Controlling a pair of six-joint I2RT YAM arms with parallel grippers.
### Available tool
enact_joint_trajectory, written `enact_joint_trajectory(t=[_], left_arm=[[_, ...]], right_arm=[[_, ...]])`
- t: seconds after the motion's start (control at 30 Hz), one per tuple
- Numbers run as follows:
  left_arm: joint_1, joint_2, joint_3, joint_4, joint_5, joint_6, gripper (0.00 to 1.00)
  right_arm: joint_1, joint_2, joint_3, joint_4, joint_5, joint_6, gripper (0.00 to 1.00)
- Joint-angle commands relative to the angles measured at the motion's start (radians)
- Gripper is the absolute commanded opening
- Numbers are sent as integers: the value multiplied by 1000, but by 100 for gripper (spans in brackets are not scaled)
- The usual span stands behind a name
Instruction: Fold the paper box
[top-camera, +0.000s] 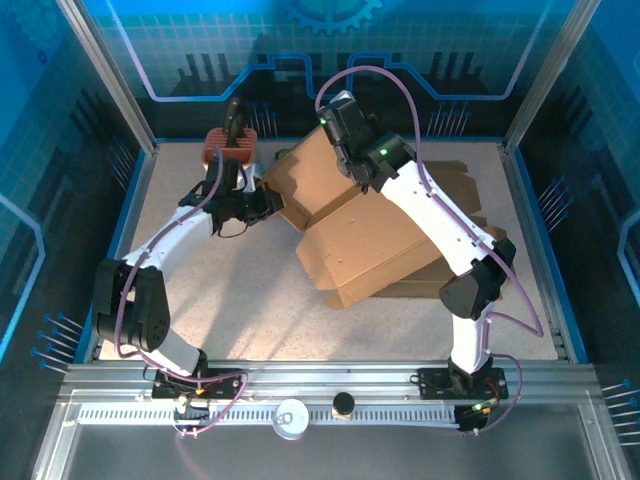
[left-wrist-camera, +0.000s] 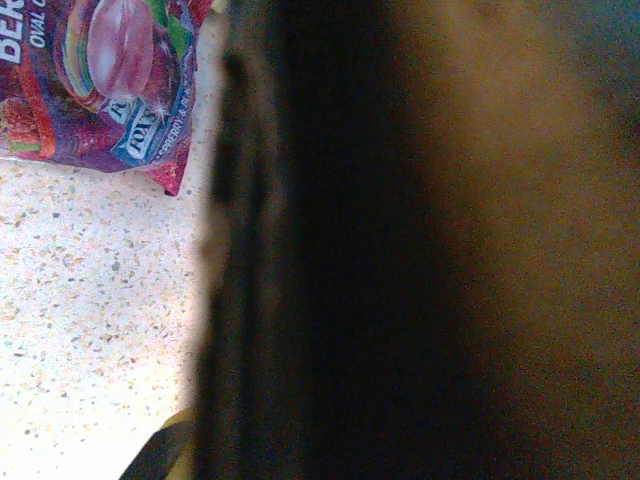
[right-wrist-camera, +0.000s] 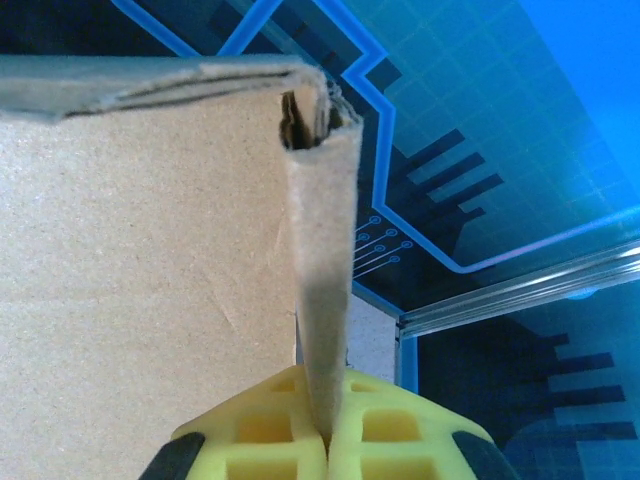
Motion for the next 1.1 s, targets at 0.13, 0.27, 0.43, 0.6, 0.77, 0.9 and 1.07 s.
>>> enact_joint_trajectory(t=[0.13, 0.27, 0.43, 0.6, 0.77, 0.9, 1.07], left_arm=[[-14, -61, 5, -53, -124, 23, 0], [-27, -64, -16, -39, -201, 11, 0], [-49, -53, -65, 3, -302, 5, 2], [-52, -35, -146, 89, -345, -17, 4], [-52, -9, -190, 157, -348, -25, 10], [-59, 20, -193, 171, -359, -26, 13], [-66, 40, -197, 177, -384, -23, 17]], right_arm=[[-5, -26, -44, -145, -13, 236, 0], [-2, -39, -100, -156, -37, 346, 0], [5, -76, -206, -121, -74, 455, 0], [19, -120, -310, -67, -71, 495, 0], [27, -135, -348, -41, -76, 498, 0], [30, -135, -348, -40, -77, 500, 0], [32, -137, -358, -37, -82, 510, 0]])
